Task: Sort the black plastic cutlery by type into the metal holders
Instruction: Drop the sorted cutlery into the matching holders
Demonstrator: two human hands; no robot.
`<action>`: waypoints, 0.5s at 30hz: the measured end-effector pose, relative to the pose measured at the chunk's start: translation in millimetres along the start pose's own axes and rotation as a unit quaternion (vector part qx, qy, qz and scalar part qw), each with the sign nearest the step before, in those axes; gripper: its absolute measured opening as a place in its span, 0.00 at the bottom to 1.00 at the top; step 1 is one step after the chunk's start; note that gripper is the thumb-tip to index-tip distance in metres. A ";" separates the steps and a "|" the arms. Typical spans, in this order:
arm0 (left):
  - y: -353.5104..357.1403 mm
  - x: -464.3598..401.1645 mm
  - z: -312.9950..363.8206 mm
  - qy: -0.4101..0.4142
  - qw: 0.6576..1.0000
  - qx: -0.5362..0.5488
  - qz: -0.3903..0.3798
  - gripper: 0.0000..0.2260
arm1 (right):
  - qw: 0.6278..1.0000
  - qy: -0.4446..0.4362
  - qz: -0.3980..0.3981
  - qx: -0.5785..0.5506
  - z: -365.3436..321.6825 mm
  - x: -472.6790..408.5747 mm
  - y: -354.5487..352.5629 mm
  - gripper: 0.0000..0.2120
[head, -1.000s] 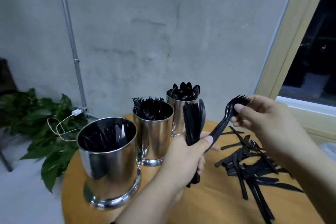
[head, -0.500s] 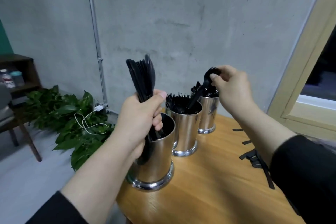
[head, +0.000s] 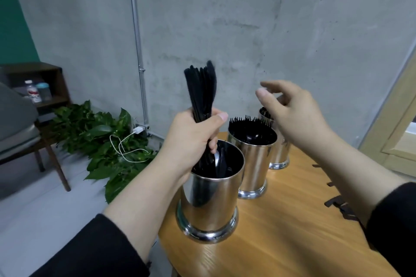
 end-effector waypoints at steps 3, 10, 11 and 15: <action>6.2 -3.8 -4.0 0.008 0.994 -0.109 -0.015 0.05 | 0.994 0.009 -0.082 -0.067 -41.0 4.7 10.6 0.25; 14.4 -3.0 -12.5 -0.018 0.984 -0.171 -0.043 0.14 | 0.992 0.040 -0.116 -0.002 -35.2 9.7 47.1 0.09; 11.4 -2.7 -15.6 -0.033 0.981 -0.184 -0.044 0.20 | 0.992 0.052 -0.119 -0.004 -27.5 12.2 50.9 0.07; 2.2 3.9 -18.9 -0.082 0.980 -0.177 -0.046 0.42 | 0.988 0.090 -0.124 -0.027 0.0 24.4 58.3 0.09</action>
Point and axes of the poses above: each hand's wrist, its own x-axis away from the middle knuckle, its own y-axis out of the palm, z = x × y, the point moved 7 cm from there along -x, towards the middle knuckle, and after that the axes turned 4 degrees about -x, right-handed, at the moved point
